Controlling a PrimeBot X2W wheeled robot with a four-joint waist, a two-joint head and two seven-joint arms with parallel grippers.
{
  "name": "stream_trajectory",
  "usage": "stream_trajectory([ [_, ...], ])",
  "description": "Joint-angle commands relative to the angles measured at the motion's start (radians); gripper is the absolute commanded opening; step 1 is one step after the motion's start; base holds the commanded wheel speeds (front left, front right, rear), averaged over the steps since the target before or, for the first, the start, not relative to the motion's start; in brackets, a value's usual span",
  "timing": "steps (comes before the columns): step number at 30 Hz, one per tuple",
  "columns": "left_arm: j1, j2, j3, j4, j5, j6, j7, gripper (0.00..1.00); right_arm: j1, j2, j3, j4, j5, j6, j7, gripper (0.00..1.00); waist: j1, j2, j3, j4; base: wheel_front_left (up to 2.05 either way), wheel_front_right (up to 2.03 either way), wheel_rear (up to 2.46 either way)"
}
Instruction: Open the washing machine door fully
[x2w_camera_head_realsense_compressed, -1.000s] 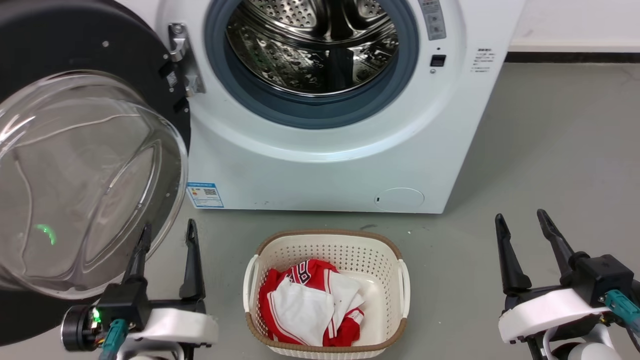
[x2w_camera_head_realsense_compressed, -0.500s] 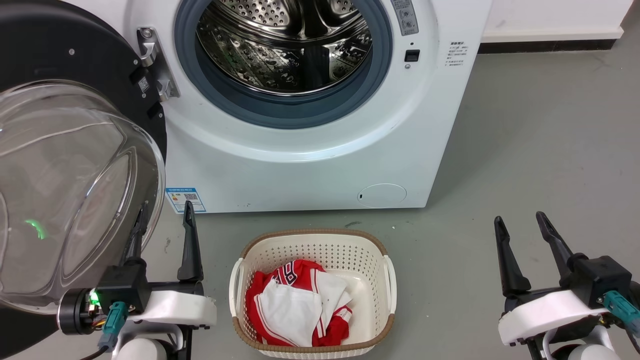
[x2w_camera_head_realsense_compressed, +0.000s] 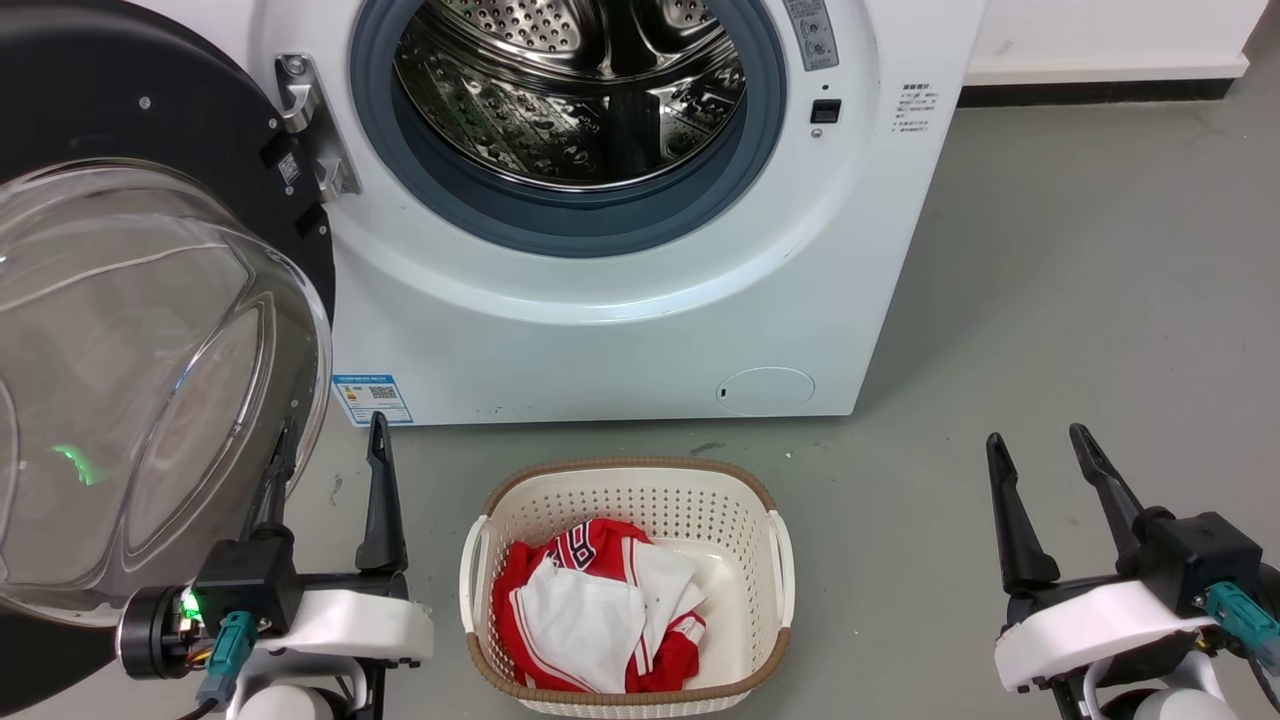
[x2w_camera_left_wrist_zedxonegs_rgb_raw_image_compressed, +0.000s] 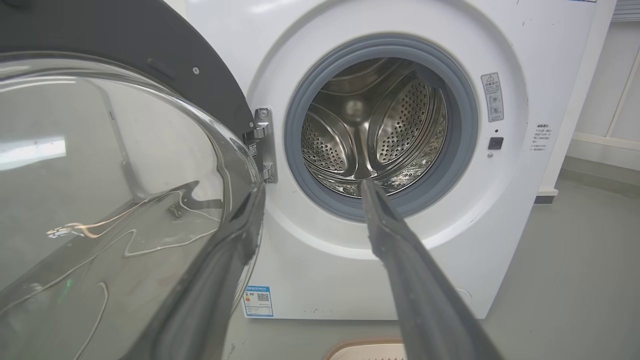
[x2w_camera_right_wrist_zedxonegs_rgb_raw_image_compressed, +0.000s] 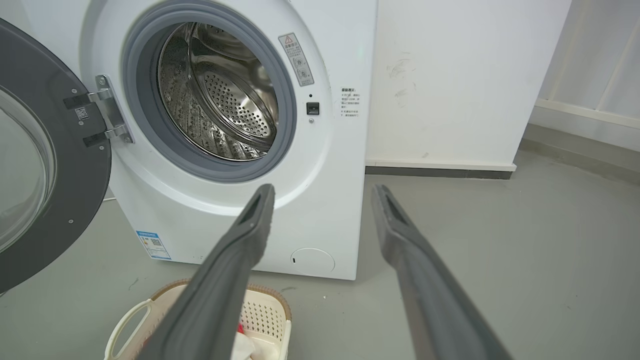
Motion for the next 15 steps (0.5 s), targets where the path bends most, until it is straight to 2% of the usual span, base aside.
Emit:
stream_trajectory([
  [1,0.007,-0.002,0.002,0.001,0.002,-0.001,-0.005,1.00,-0.003,0.001,0.001,0.001,0.002,-0.001,-0.003,1.00,0.0000,0.0000,0.000,0.001,0.00,0.00,0.00],
  [7,0.010,-0.003,0.004,0.003,0.003,-0.005,-0.005,1.00,0.003,0.001,0.002,0.004,0.006,-0.001,0.000,1.00,0.0000,0.0000,-0.006,0.005,0.00,0.00,0.00],
  [8,0.001,-0.001,0.002,0.008,0.001,-0.004,0.001,0.00,0.001,0.000,0.001,0.007,0.002,0.000,0.000,0.00,0.0000,0.0000,-0.006,0.005,0.00,0.00,0.00],
  [10,0.001,-0.004,0.006,0.022,-0.013,-0.007,0.008,0.00,0.007,0.000,0.004,0.015,0.016,0.000,-0.001,0.00,0.0000,0.0000,-0.006,0.005,0.00,0.00,0.00],
  [15,-0.008,-0.010,0.022,0.039,-0.119,-0.023,0.040,0.00,0.002,-0.005,0.003,0.026,0.137,0.000,0.009,0.00,0.0000,0.0000,-0.008,0.007,0.00,0.00,0.00],
])
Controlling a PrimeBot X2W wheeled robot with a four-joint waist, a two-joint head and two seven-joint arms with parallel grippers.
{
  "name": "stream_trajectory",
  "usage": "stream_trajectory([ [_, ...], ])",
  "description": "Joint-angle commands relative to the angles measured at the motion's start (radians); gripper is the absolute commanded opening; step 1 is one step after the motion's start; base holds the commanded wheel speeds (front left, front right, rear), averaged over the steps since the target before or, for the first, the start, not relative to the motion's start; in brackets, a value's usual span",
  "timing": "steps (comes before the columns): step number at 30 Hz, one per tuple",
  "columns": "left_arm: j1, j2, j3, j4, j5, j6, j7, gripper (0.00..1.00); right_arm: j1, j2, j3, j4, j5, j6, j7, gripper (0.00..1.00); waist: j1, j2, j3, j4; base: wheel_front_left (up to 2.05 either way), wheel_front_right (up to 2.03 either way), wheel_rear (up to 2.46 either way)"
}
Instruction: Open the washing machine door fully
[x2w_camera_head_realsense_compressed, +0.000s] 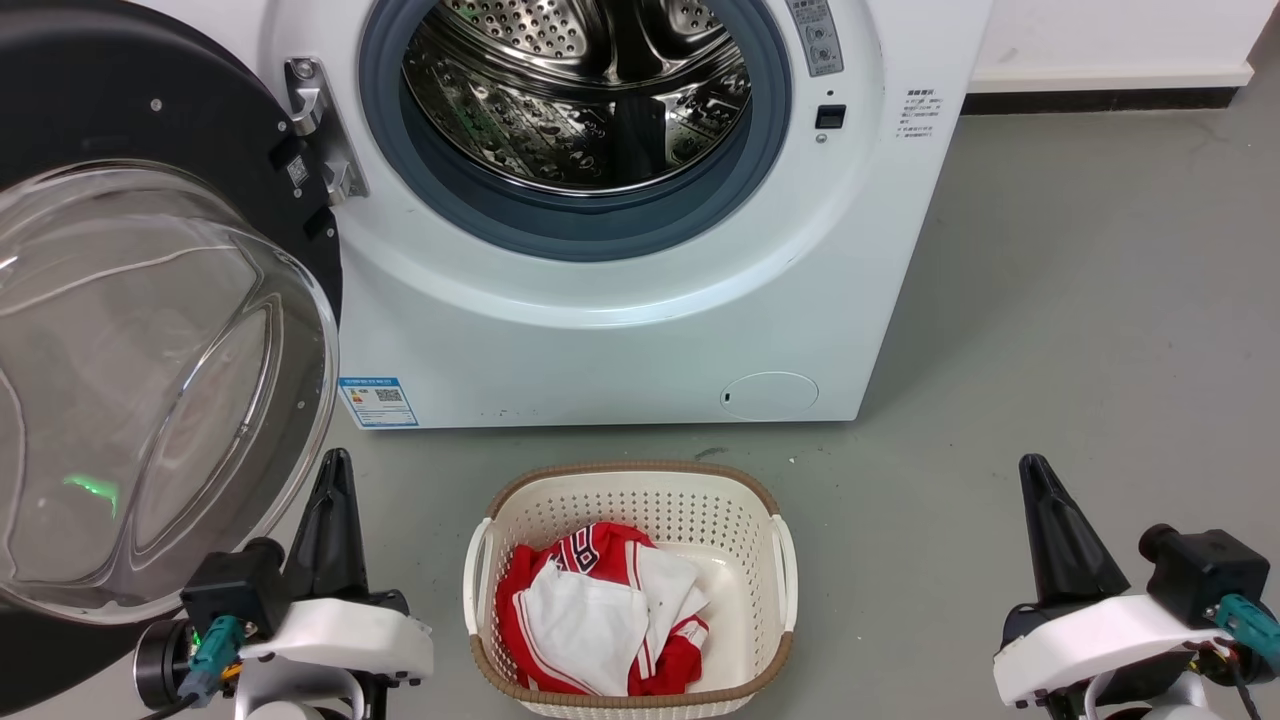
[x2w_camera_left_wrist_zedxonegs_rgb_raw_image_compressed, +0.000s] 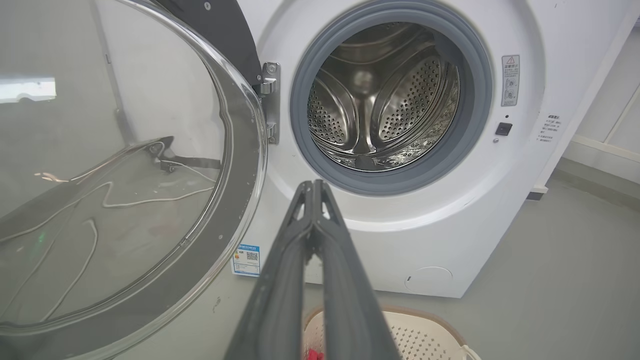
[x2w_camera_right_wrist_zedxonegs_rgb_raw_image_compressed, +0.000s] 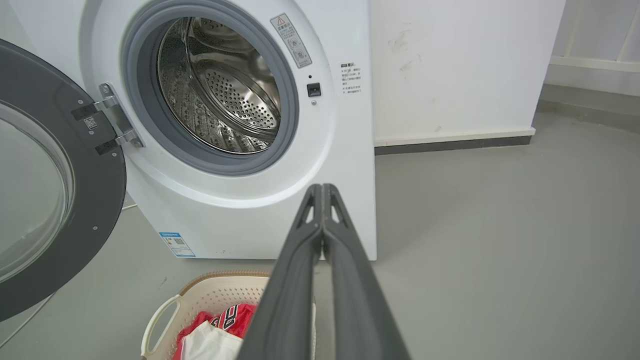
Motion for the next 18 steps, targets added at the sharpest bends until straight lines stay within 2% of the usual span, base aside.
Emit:
stream_trajectory([
  [1,-0.024,0.002,0.013,-0.008,-0.054,-0.010,0.012,0.00,-0.019,-0.006,-0.001,-0.007,0.064,0.000,0.005,0.00,0.0000,0.0000,-0.001,0.000,0.00,0.00,0.00],
  [18,-0.030,-0.015,0.042,0.018,-0.340,-0.053,0.079,0.00,-0.045,-0.020,-0.006,0.041,0.377,0.000,0.035,0.00,0.0000,0.0000,-0.005,0.004,0.00,0.00,0.00],
])
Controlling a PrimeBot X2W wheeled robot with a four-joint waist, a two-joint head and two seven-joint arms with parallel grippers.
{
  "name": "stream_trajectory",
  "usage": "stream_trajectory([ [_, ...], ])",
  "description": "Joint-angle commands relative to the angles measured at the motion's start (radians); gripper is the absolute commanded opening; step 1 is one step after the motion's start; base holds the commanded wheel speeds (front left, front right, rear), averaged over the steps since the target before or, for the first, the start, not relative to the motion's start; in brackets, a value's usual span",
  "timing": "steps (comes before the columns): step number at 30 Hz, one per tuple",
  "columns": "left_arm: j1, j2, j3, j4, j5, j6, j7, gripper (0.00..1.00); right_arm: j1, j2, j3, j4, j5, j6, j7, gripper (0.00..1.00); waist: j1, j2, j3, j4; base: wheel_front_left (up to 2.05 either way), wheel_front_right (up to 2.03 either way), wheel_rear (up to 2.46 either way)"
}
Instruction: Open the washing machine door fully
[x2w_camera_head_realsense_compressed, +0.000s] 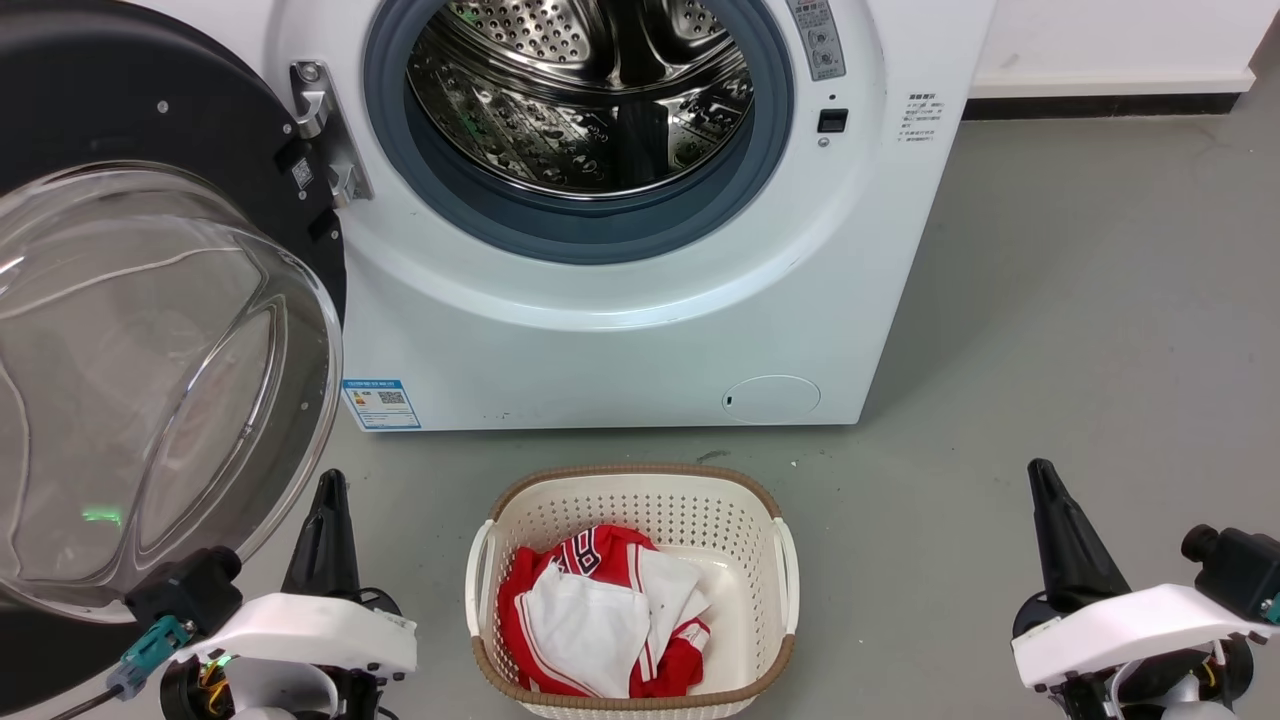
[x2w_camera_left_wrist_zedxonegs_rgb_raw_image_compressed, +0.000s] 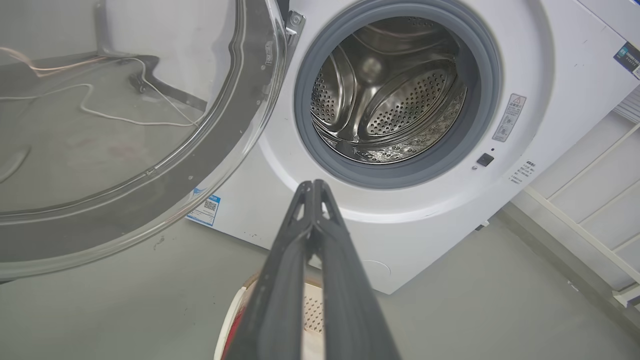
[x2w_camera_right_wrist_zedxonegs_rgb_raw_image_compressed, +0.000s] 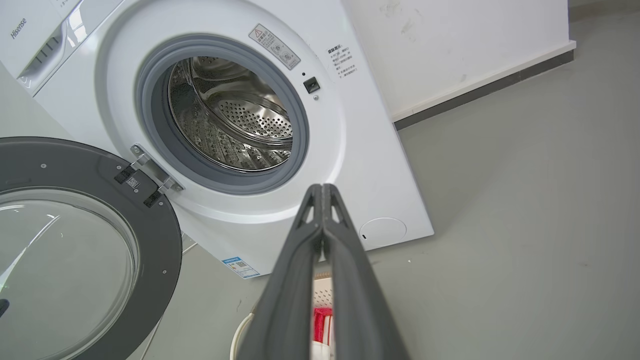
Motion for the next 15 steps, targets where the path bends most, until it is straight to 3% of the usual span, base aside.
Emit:
stream_trajectory([
  [1,-0.029,-0.001,0.009,-0.009,-0.030,-0.005,0.007,0.00,-0.029,-0.009,-0.002,-0.008,0.034,0.000,0.002,0.00,0.0000,-0.0001,0.000,0.000,0.00,0.00,0.00],
  [15,-0.036,-0.012,0.033,0.015,-0.238,-0.037,0.059,0.00,-0.044,-0.014,-0.010,0.024,0.258,0.000,0.027,0.00,0.0000,-0.0001,-0.005,0.003,0.00,0.00,0.00],
])
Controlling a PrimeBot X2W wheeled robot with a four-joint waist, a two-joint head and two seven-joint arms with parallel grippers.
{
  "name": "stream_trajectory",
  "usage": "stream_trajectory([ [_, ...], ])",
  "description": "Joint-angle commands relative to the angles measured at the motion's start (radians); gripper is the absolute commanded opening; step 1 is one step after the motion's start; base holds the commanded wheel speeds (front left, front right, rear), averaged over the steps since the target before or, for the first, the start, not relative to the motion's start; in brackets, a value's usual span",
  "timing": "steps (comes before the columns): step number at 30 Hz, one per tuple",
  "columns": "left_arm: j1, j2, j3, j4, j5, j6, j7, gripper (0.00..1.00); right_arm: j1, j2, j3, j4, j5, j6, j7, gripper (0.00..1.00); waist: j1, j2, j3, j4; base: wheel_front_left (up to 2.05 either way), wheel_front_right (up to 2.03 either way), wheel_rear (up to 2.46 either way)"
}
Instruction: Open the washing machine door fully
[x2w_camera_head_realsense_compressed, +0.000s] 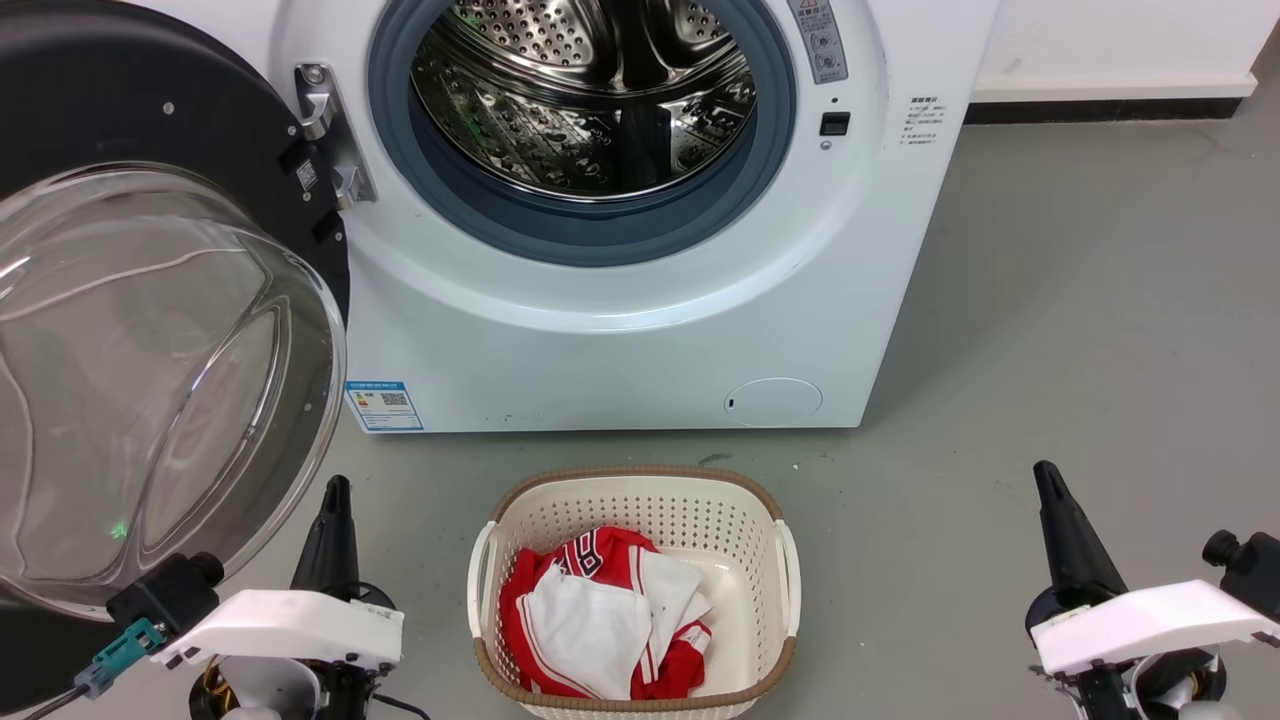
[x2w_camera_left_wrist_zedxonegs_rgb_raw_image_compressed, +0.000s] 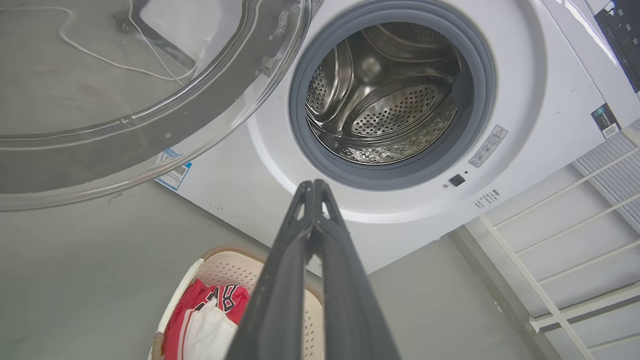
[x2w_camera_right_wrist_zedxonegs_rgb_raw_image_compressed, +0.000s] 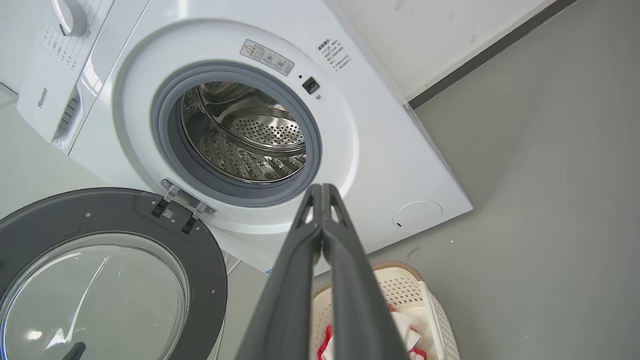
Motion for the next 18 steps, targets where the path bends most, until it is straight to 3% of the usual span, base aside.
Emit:
stream_trajectory([
  [1,-0.025,0.002,0.008,-0.008,-0.029,-0.006,0.008,0.00,-0.030,-0.008,-0.003,-0.006,0.031,0.000,0.002,0.00,0.0000,-0.0001,0.000,0.000,0.00,0.00,0.00],
  [18,-0.034,-0.010,0.034,0.018,-0.241,-0.039,0.061,0.00,-0.044,-0.011,-0.015,0.027,0.257,0.000,0.031,0.00,0.0000,-0.0001,-0.005,0.004,0.00,0.00,0.00],
])
